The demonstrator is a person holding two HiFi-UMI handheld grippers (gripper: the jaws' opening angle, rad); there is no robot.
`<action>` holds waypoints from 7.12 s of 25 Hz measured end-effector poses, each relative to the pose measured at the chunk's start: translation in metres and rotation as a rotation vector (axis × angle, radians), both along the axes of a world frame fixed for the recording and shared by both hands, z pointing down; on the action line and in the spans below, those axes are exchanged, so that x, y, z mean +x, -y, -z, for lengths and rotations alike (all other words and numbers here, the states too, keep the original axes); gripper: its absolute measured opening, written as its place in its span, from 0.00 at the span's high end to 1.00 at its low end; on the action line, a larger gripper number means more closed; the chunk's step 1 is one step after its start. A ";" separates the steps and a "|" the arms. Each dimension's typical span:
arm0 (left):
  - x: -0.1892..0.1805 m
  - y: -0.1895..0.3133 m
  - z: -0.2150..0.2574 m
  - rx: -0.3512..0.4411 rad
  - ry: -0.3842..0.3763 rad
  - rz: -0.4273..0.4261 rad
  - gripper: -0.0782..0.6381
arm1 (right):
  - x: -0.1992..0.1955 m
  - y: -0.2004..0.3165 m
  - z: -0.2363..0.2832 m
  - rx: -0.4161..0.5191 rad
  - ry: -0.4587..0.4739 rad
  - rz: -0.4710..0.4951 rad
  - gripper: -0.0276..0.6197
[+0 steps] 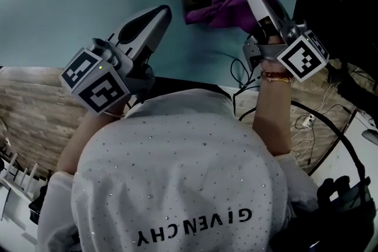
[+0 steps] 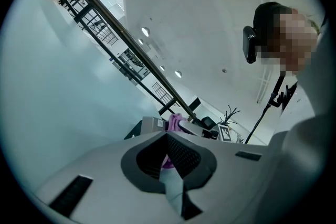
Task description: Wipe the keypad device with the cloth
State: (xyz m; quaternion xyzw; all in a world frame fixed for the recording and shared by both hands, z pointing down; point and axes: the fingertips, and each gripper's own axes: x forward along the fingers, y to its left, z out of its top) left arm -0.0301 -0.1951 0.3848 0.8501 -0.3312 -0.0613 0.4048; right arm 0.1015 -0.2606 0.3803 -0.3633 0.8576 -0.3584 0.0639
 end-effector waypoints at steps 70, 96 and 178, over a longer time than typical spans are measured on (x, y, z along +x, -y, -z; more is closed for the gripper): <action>-0.024 0.017 0.004 0.016 0.009 0.206 0.89 | -0.005 -0.016 -0.051 -0.029 -0.300 0.153 0.87; -0.040 -0.037 0.024 0.122 0.056 0.271 0.89 | -0.069 -0.055 -0.040 0.020 -0.276 0.341 0.87; -0.089 -0.104 0.089 0.240 0.003 0.458 0.89 | 0.023 -0.052 -0.088 -0.031 -0.624 0.096 0.87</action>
